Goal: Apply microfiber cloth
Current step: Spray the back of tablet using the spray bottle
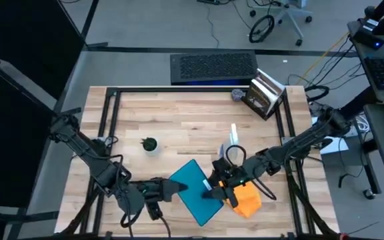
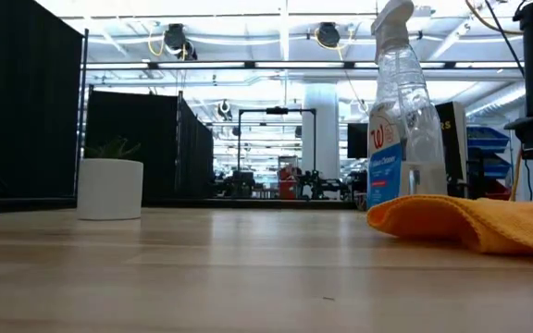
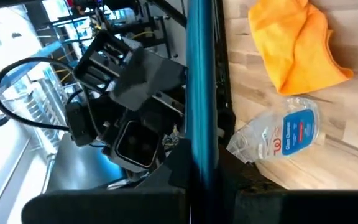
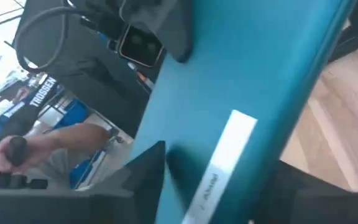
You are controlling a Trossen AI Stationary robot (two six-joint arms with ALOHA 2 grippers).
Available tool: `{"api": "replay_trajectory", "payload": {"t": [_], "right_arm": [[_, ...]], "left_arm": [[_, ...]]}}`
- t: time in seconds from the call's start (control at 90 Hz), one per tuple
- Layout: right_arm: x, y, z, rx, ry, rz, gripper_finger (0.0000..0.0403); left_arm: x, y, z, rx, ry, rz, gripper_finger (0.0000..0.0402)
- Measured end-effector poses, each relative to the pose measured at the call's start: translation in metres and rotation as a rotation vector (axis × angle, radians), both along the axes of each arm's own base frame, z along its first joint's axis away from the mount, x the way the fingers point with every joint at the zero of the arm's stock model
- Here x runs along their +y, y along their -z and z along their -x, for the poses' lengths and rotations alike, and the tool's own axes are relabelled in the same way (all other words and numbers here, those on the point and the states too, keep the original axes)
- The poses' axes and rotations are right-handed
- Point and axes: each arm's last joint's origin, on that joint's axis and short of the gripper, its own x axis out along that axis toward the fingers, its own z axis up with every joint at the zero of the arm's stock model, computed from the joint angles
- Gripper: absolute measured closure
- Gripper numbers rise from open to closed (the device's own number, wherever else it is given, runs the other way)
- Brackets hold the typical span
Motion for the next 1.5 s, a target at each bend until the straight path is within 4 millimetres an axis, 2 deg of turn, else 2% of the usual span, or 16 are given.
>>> {"api": "replay_trajectory", "payload": {"t": [0.122,0.211,0.389,0.522,0.7,0.944,1.089,1.256,1.4,1.5], "right_arm": [[0.0,-0.001,0.0,-0.008,-0.012,-0.008,0.0348],[0.0,-0.001,0.0,-0.01,-0.013,-0.003,0.0383],[-0.001,0.0,0.001,-0.008,0.003,0.047,0.039],[-0.003,-0.003,0.005,0.0,0.016,0.058,0.0391],[-0.01,-0.015,0.018,0.008,0.028,0.094,0.0391],[-0.026,-0.033,0.042,0.016,0.093,0.169,0.0391],[-0.038,-0.047,0.058,-0.022,0.162,0.25,0.0391],[-0.049,-0.062,0.072,-0.102,0.232,0.383,0.0391],[-0.055,-0.068,0.075,-0.159,0.262,0.505,0.0391],[-0.056,-0.072,0.074,-0.211,0.275,0.573,0.0391]], "left_arm": [[-0.001,0.0,0.0,0.005,0.014,-0.025,0.0384],[0.0,0.001,0.001,0.011,0.016,-0.03,0.0363],[0.001,0.0,0.0,-0.001,-0.023,0.005,0.0306],[0.001,-0.001,0.002,-0.035,-0.107,0.024,0.028],[-0.002,-0.006,0.011,-0.072,-0.155,0.053,0.0273],[-0.004,-0.016,0.025,-0.13,-0.206,0.21,0.0272],[0.001,-0.02,0.026,-0.182,-0.284,0.412,0.0272],[0.009,-0.021,0.021,-0.277,-0.44,0.793,0.0272],[0.027,-0.021,0.022,-0.33,-0.593,1.111,0.0272],[0.042,-0.012,0.023,-0.321,-0.695,1.278,0.0272]]}}
